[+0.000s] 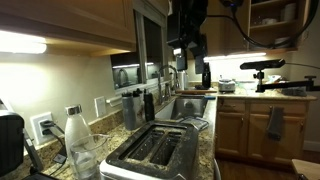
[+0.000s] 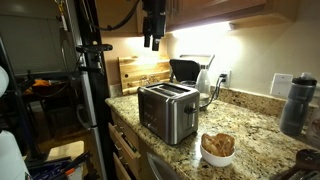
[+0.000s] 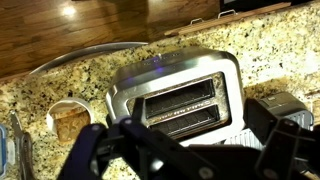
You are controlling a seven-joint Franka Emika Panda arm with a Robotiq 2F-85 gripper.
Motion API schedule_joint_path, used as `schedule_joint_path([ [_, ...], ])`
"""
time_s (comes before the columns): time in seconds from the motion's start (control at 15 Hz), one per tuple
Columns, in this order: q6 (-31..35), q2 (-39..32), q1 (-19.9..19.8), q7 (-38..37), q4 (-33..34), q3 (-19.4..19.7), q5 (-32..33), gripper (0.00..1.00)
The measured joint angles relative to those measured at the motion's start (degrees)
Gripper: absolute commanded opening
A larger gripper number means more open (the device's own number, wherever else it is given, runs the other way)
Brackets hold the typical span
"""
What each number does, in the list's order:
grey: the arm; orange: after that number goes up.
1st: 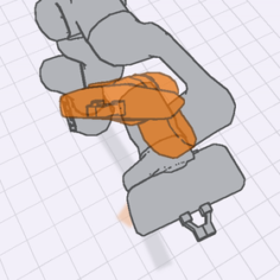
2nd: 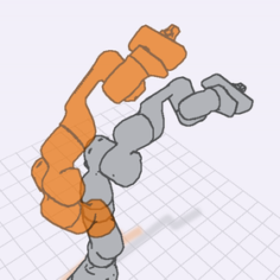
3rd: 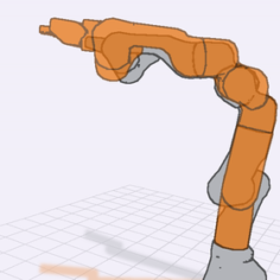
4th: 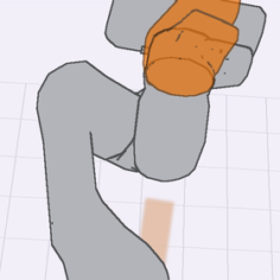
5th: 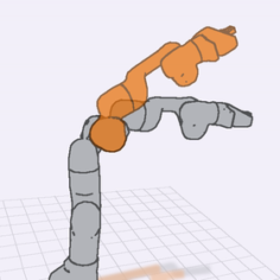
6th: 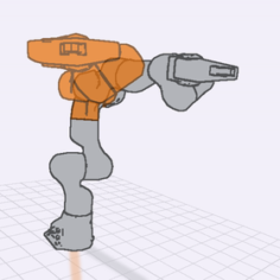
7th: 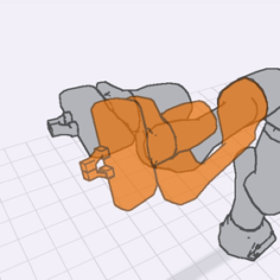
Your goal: Place one slice of bread in each of the two slots on the toaster
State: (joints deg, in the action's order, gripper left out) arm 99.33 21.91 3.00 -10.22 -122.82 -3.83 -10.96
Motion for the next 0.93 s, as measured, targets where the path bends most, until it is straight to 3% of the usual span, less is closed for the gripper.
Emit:
schedule_joint_path([
  [0.93,2.58,-0.05,-0.70,-1.10,0.00,-0.03,0.57,1.00],
])
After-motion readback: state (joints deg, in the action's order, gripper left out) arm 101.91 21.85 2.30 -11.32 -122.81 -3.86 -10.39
